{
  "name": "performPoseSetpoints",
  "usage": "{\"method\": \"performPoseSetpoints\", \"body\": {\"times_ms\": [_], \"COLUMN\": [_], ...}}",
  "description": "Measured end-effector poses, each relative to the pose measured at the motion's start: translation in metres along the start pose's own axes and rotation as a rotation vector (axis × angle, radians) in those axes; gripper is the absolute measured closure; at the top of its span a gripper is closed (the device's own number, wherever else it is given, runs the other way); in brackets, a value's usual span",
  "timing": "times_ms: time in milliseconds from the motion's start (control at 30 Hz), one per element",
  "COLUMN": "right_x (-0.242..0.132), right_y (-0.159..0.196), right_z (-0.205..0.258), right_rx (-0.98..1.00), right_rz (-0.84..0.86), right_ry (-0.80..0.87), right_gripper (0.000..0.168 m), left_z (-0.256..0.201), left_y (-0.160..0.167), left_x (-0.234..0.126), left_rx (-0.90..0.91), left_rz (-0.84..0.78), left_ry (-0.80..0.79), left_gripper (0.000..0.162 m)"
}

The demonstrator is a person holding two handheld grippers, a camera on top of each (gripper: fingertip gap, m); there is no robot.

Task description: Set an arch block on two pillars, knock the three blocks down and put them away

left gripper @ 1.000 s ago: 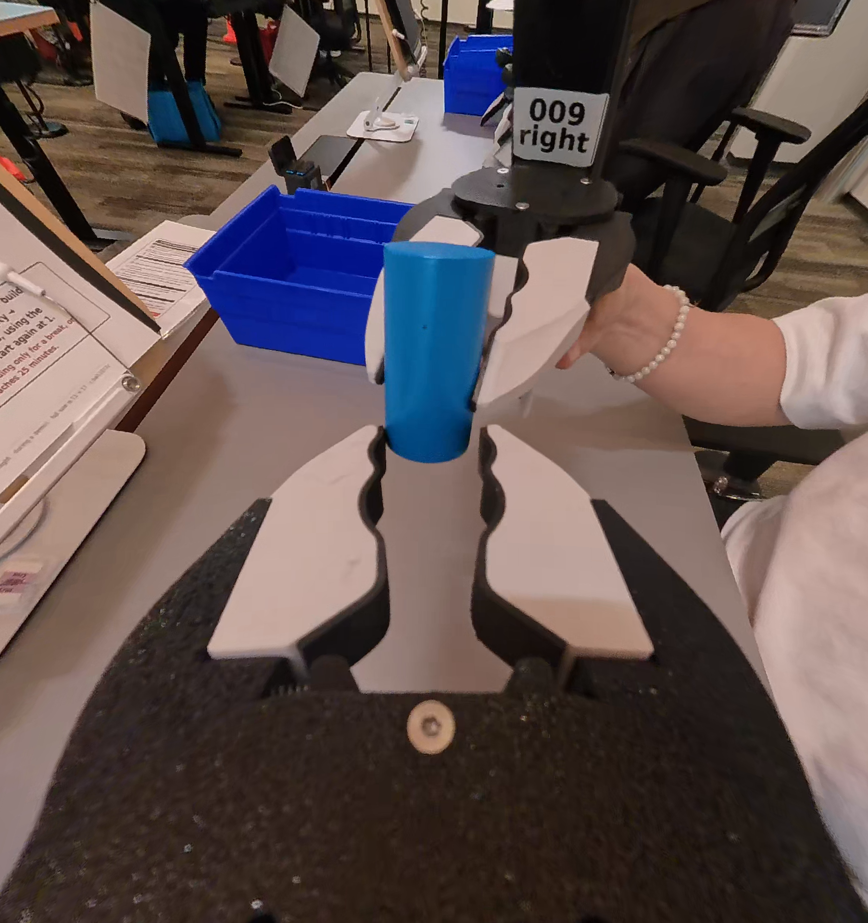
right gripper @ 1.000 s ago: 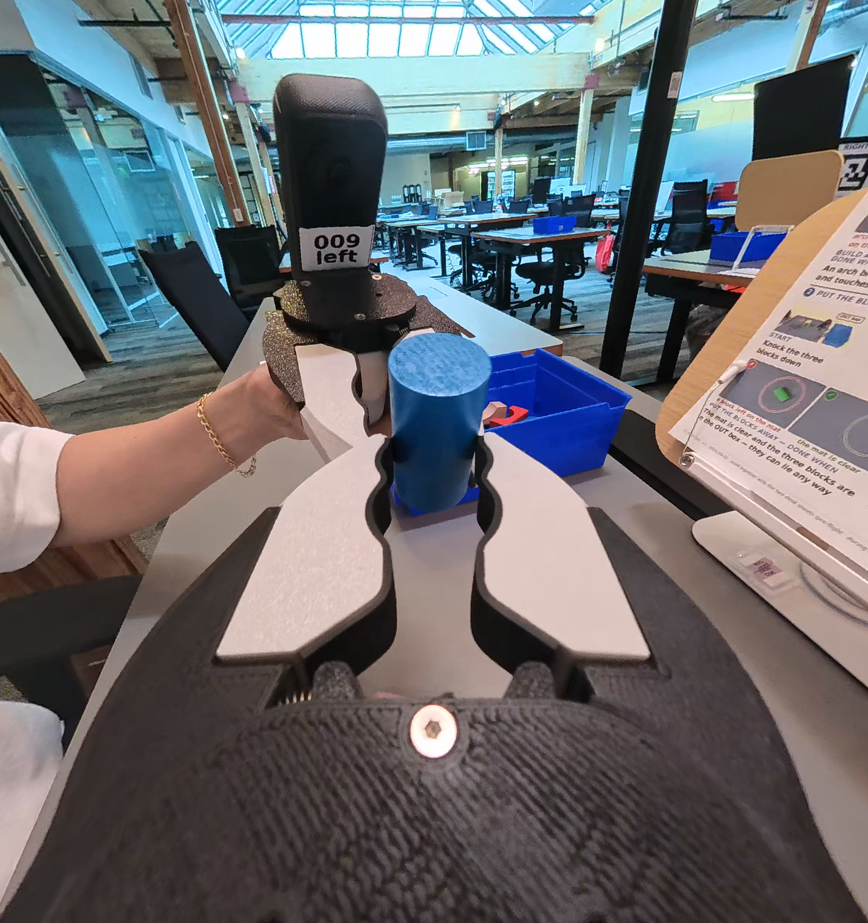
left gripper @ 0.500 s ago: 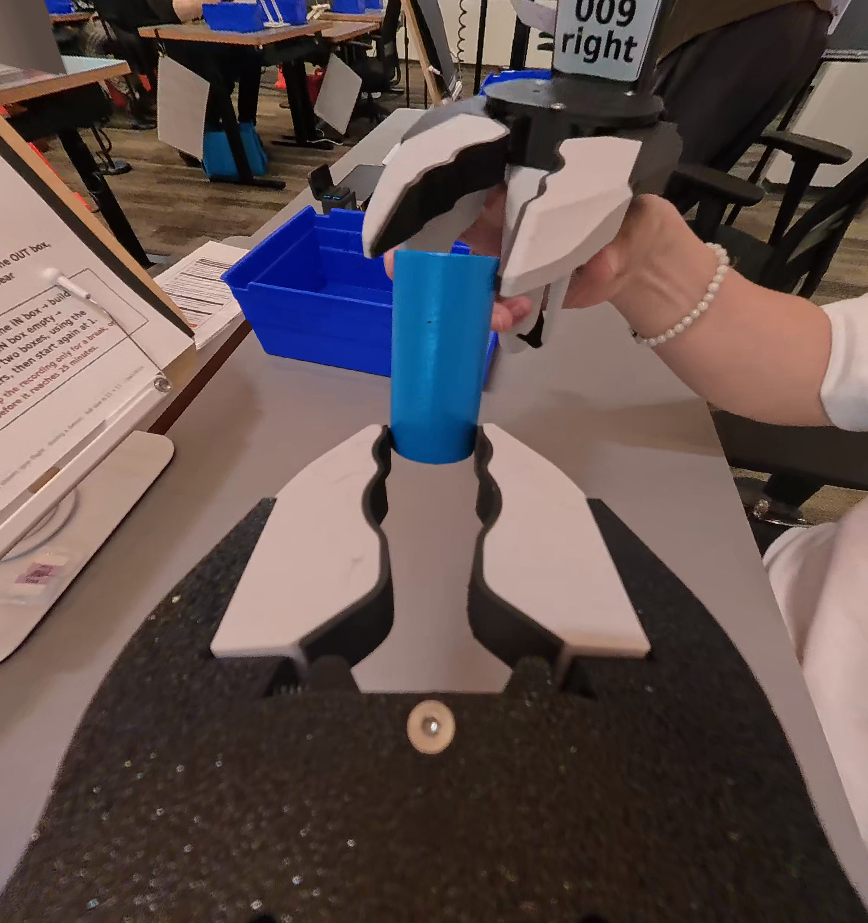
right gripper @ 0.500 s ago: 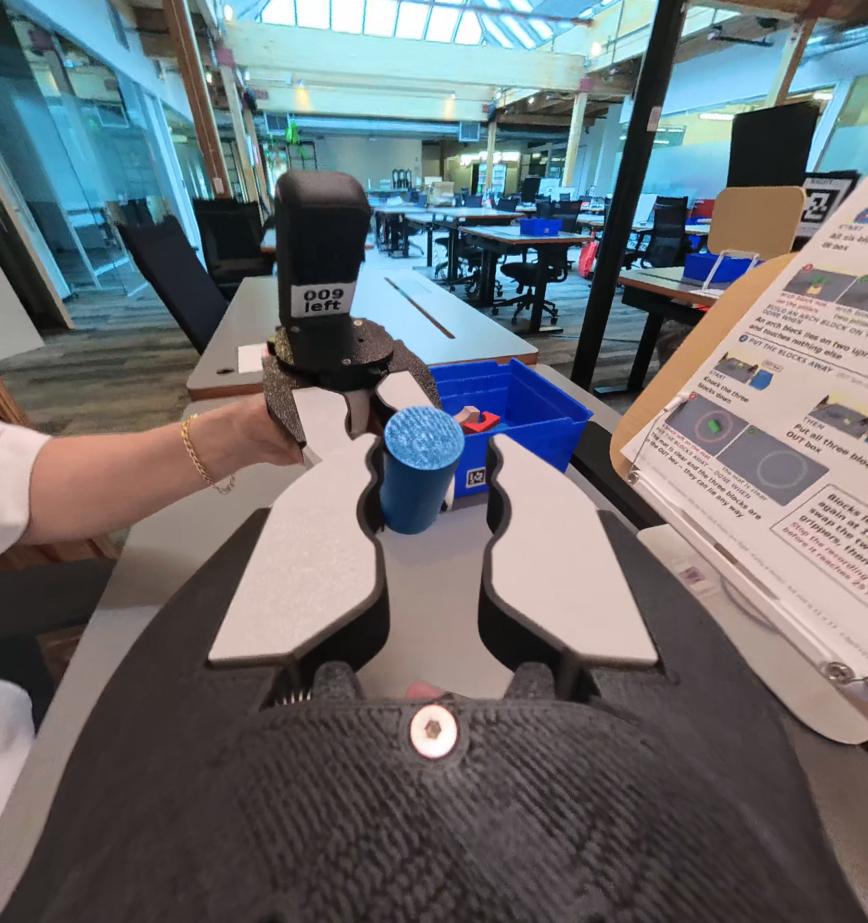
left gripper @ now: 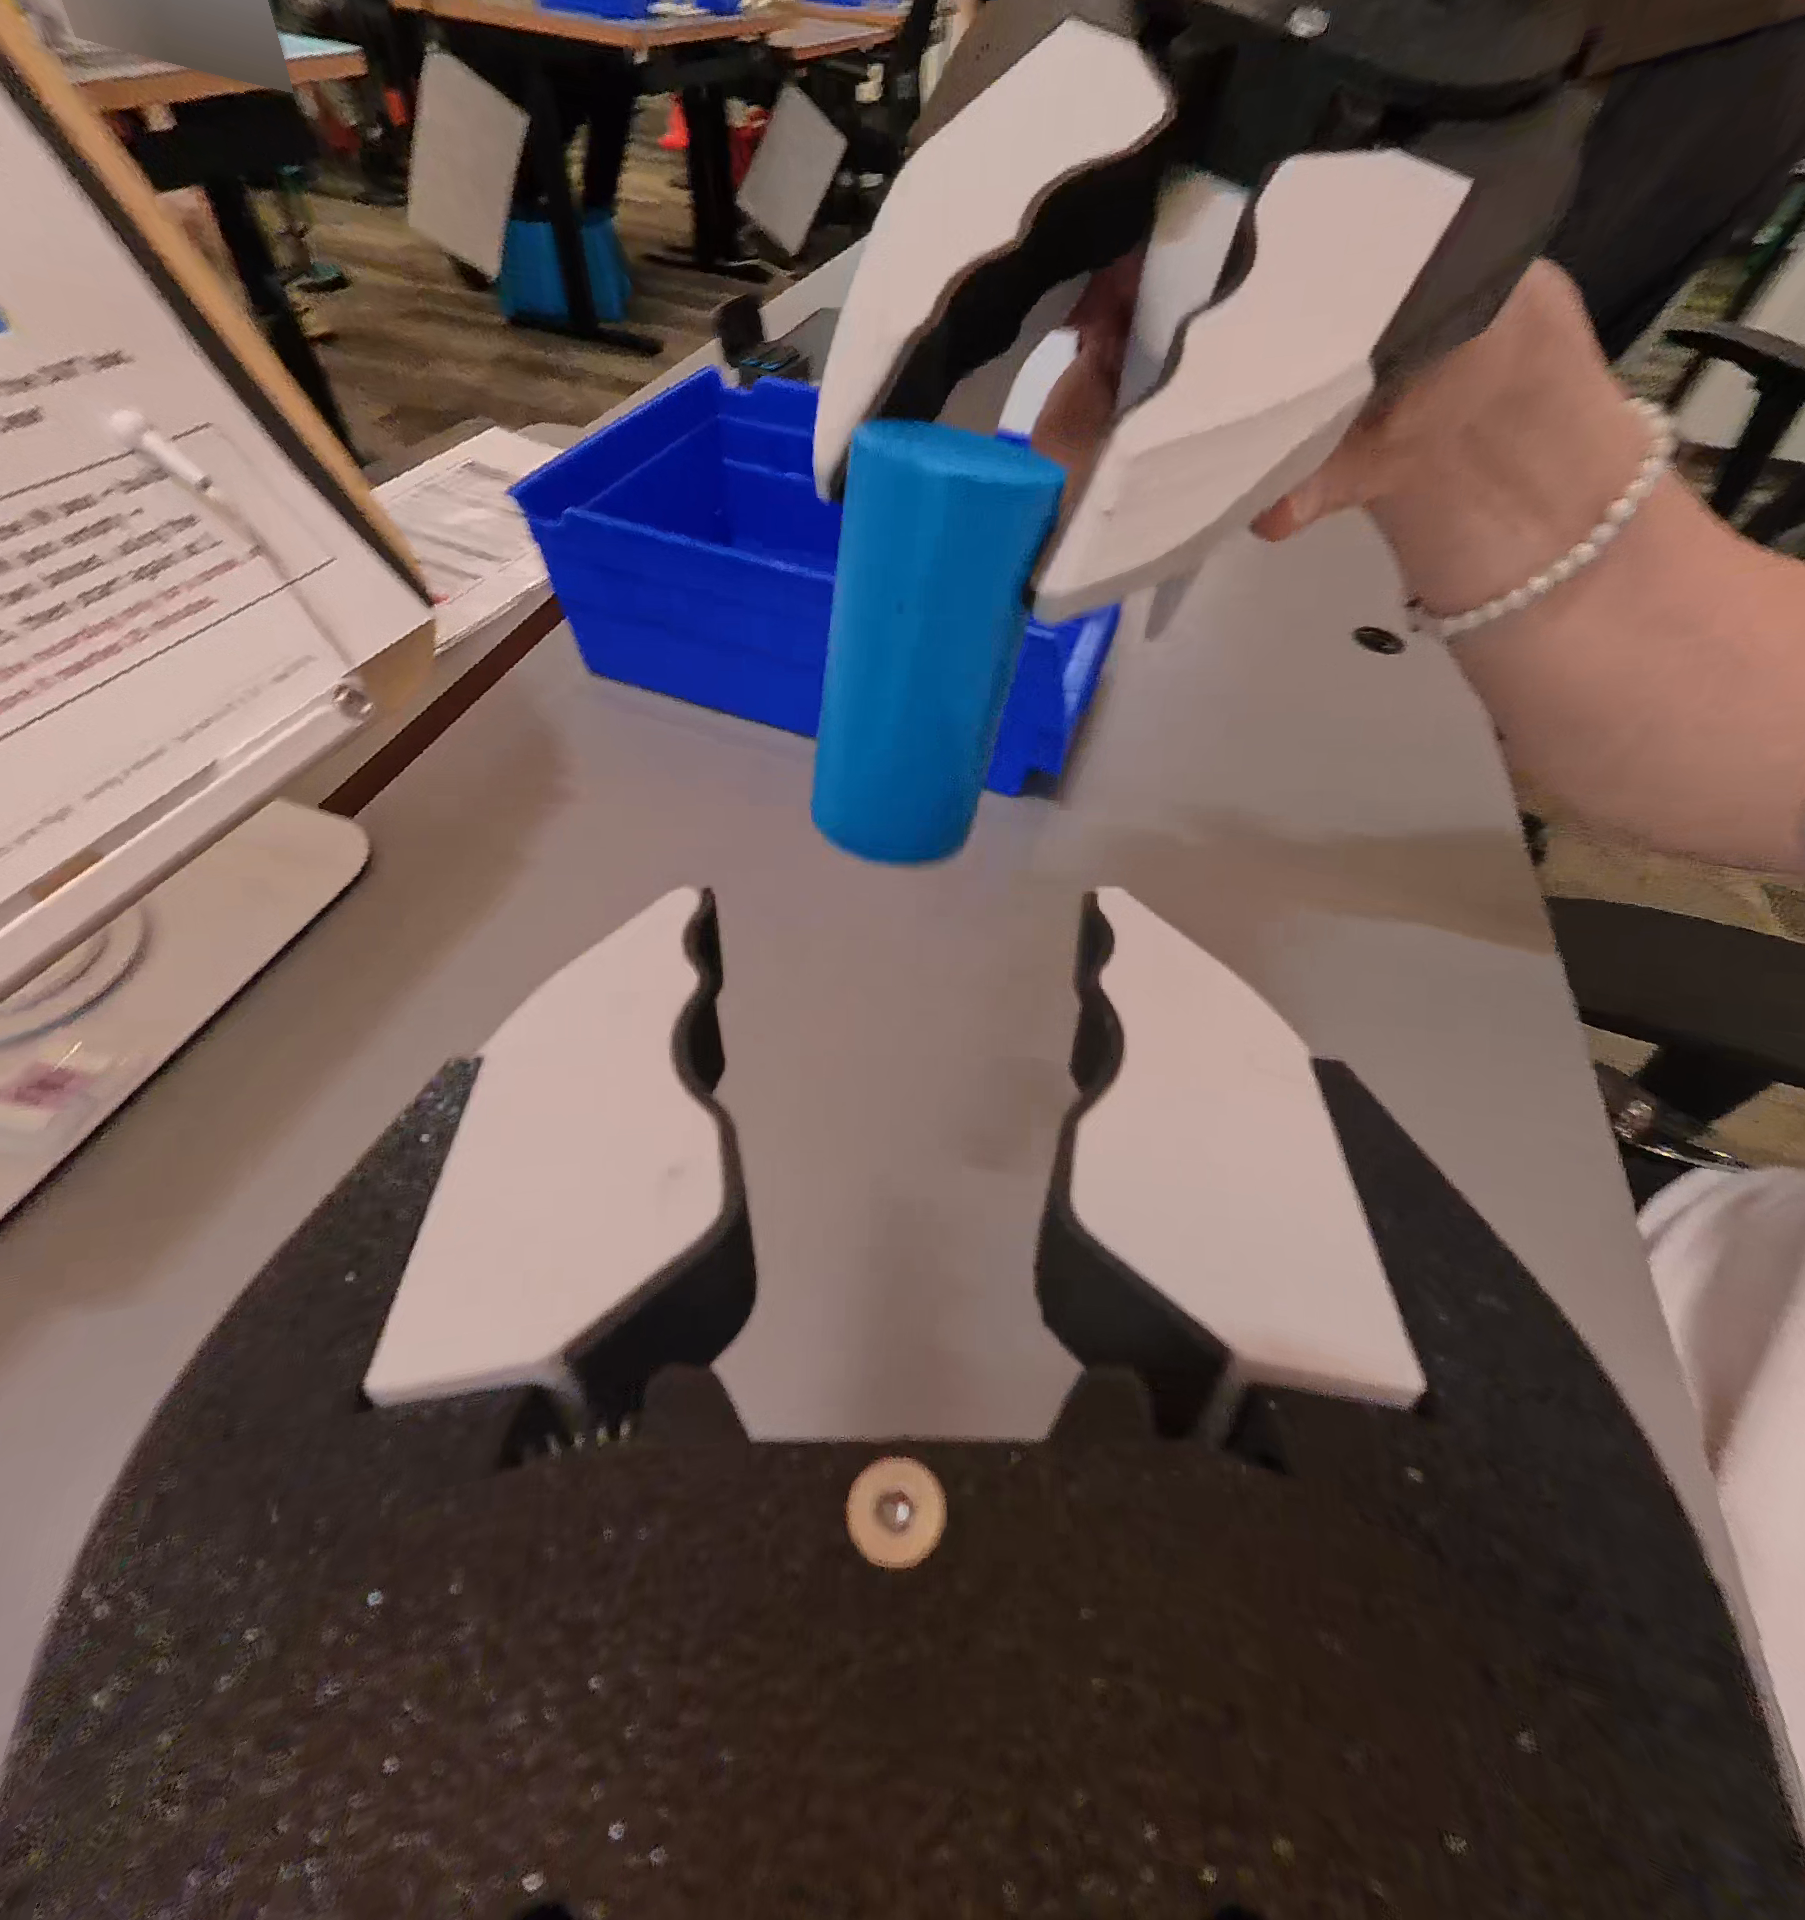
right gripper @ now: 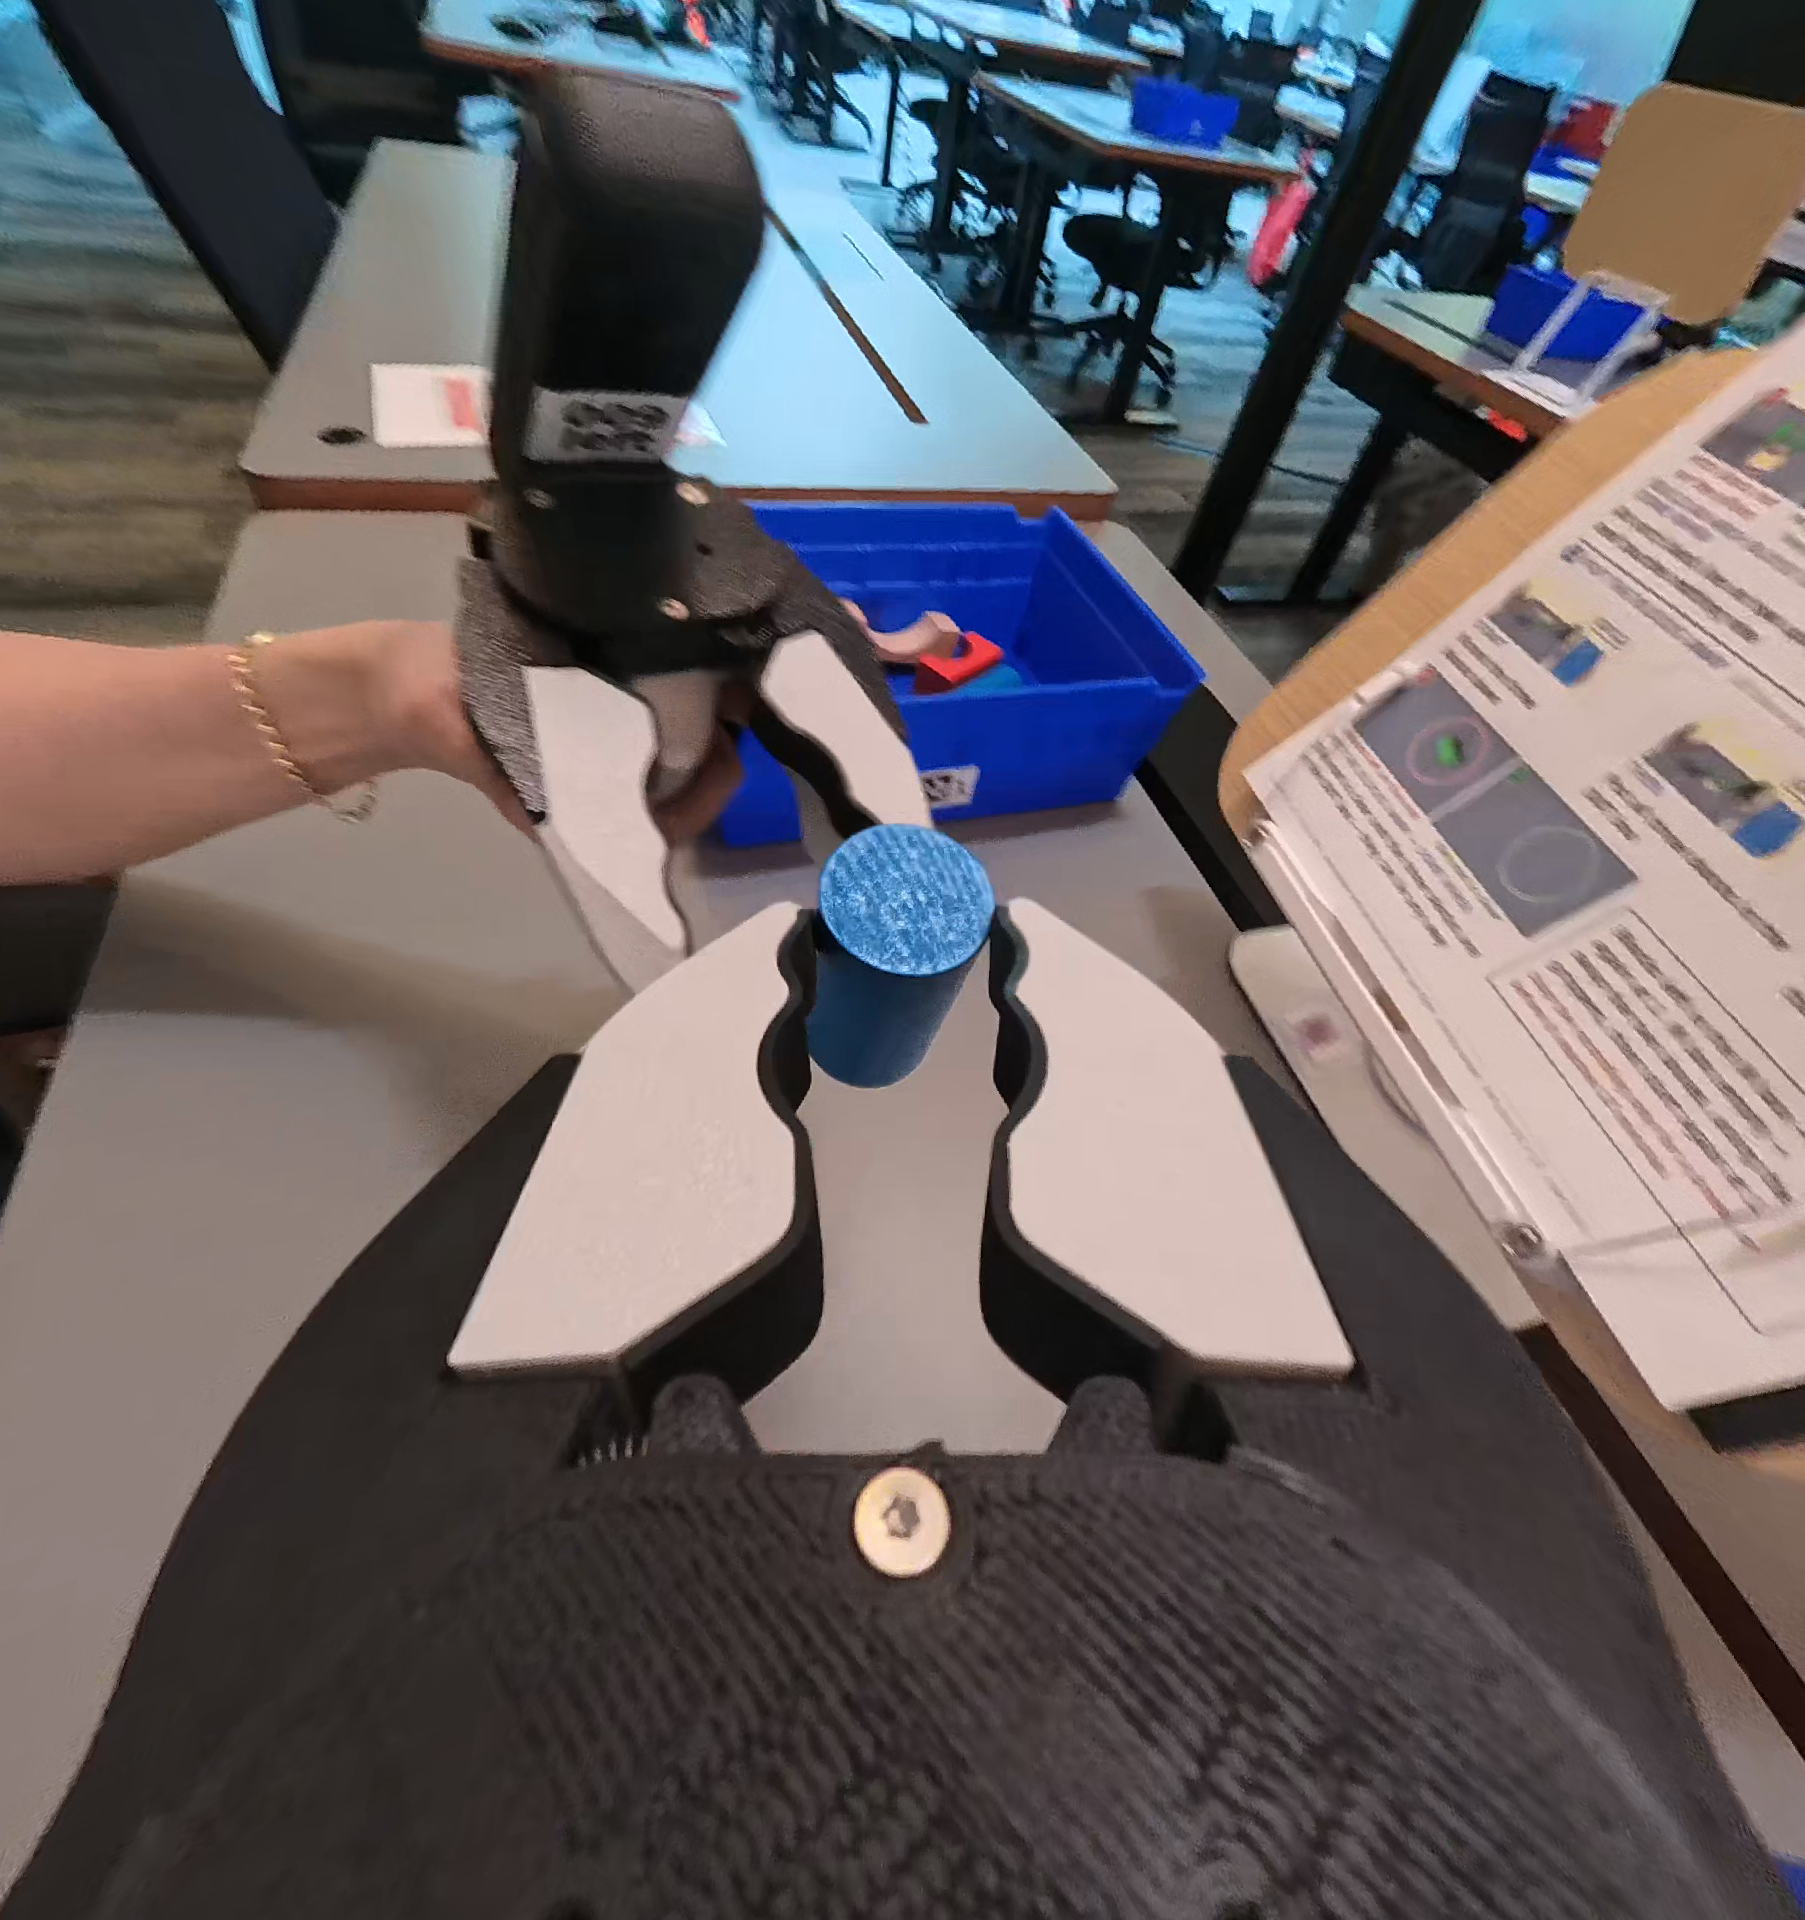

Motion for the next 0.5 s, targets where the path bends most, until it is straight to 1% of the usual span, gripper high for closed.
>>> {"method": "performPoseSetpoints", "body": {"times_ms": [67, 200, 300, 400, 500], "right_x": [-0.005, -0.012, -0.007, -0.003, -0.002], "right_y": [0.011, 0.055, 0.086, 0.112, 0.132], "right_z": [-0.019, -0.057, -0.068, -0.077, -0.084], "right_rx": [0.041, 0.131, 0.212, 0.250, 0.312], "right_rz": [0.054, 0.182, 0.227, 0.290, 0.289], "right_ry": [0.089, 0.318, 0.369, 0.445, 0.520], "right_gripper": [0.136, 0.136, 0.136, 0.136, 0.136], "left_z": [0.002, 0.000, -0.003, -0.006, -0.008], "left_y": [0.005, 0.014, 0.023, 0.032, 0.040], "left_x": [-0.002, -0.010, -0.014, -0.015, -0.018], "left_rx": [-0.006, -0.017, -0.033, -0.056, -0.068], "left_rz": [0.006, 0.002, 0.013, 0.022, 0.026], "left_ry": [-0.045, -0.100, -0.103, -0.095, -0.091], "left_gripper": [0.096, 0.095, 0.094, 0.093, 0.093]}}
Point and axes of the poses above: each gripper's, where its closed fingertips meet, x out along the fingers, y out of its underside, z = x × y across the jaws, the point moved 7 cm from there along -x, back along the fingers, and after that the axes turned 1 degree about -z, right-handed, at the moved point
